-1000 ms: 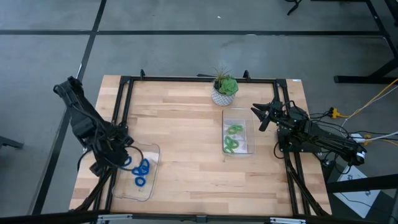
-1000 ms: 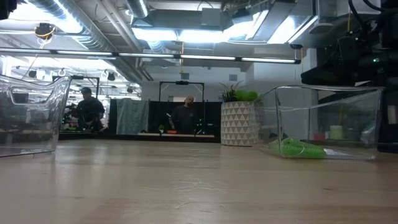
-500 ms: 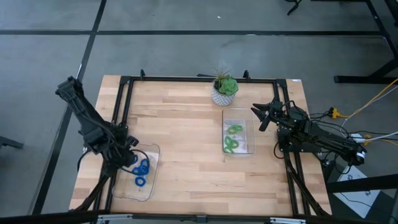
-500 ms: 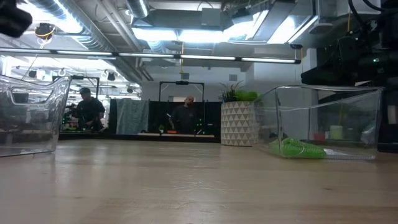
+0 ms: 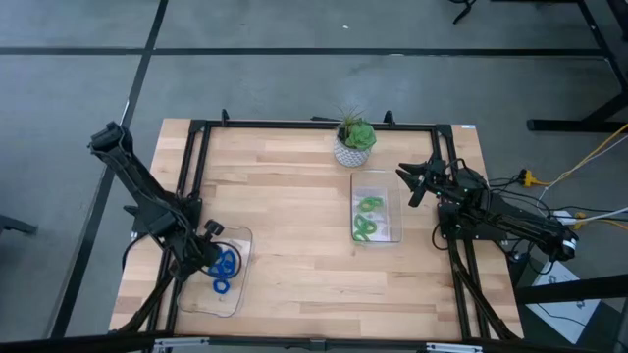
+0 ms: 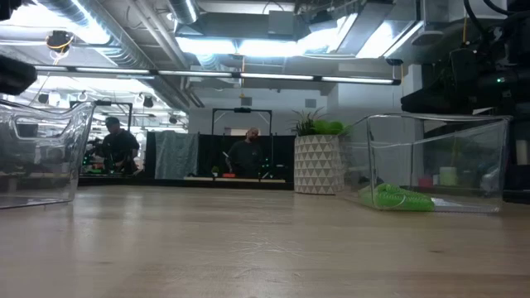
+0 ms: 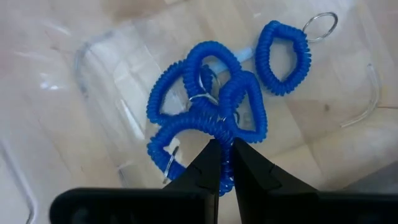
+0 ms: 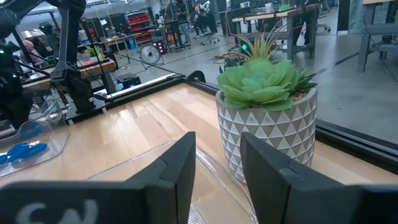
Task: Sort spring keychains
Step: Put the blue spring keychain into the bottom transparent bin
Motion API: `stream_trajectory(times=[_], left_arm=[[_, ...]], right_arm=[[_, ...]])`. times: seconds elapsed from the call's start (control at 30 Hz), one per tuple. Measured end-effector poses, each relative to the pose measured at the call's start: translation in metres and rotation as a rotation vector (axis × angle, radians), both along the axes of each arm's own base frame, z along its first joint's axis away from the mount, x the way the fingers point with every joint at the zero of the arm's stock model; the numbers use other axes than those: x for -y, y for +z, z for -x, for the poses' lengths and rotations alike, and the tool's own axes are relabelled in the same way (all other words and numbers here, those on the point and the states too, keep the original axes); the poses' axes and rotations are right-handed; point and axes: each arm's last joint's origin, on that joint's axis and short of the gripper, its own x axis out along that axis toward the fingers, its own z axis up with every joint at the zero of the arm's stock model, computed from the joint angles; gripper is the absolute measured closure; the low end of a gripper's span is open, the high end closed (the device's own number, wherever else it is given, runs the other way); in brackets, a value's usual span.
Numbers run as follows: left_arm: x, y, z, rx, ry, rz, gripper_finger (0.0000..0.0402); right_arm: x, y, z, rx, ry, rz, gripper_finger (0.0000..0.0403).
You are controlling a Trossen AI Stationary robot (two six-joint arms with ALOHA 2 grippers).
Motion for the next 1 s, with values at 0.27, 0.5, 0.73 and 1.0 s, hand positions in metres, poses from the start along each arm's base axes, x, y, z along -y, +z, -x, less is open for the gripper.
stream_trajectory(times=[0.27,0.5,0.73,1.0], left_arm=[[0.008,-0.015,-0.007,-0.041,-0.045,-0.078,0.0379],[0.015,-0.026,-0.012,-0.068,-0.045,-0.115,0.0376],[0.018,-0.032,-0.015,-0.079,-0.044,-0.129,0.0351],[0.018,-0.033,-0.015,-0.088,-0.047,-0.121,0.0333]], right_arm=[[0.000,0.000,0.000,0.000,0.000,0.000,0.0276],[0.000,0.000,0.000,0.000,0.000,0.000,0.0276],[0.000,0.000,0.000,0.000,0.000,0.000,0.0276],[0.000,0.000,0.000,-0.001,0.000,0.000,0.0276]])
